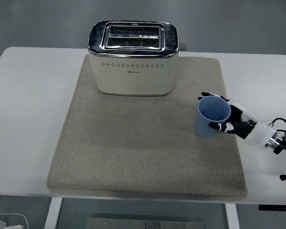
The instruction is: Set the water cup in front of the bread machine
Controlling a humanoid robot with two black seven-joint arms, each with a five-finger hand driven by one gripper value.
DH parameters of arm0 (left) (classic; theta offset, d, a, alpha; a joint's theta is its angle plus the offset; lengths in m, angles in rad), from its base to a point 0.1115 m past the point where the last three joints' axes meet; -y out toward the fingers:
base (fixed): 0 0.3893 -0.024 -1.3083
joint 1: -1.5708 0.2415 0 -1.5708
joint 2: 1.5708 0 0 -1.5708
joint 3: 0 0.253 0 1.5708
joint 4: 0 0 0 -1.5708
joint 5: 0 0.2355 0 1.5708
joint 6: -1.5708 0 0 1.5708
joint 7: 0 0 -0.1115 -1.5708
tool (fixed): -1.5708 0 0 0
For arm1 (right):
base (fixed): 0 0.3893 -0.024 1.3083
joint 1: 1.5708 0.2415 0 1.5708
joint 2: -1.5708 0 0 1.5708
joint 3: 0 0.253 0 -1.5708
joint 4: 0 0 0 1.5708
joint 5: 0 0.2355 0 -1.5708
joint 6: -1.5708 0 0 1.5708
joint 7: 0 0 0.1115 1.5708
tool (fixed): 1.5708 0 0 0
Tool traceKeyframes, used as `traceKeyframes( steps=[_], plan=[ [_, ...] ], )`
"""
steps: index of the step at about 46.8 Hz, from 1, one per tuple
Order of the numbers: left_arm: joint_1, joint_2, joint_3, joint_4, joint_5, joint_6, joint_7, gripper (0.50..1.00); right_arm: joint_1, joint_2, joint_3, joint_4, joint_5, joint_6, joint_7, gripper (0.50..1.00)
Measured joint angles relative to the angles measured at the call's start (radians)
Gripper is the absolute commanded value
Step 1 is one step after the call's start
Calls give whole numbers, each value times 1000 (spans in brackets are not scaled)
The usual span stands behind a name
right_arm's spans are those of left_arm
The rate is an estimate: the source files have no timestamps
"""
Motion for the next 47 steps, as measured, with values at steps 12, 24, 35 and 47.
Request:
traceKeyframes(
  steps=[12,24,35,47],
  plan=[
    [0,0,0,0,0,0,0,1000,5,1,0,7,-2,0,0,801],
    [0,0,0,0,0,0,0,1000,27,3,1,42,-2,0,0,750],
    [0,0,0,0,0,0,0,1000,64,57,-3,43,-29,0,0,750],
    [0,0,0,0,0,0,0,1000,113,154,-10,42,-101,0,0,750]
  ],
)
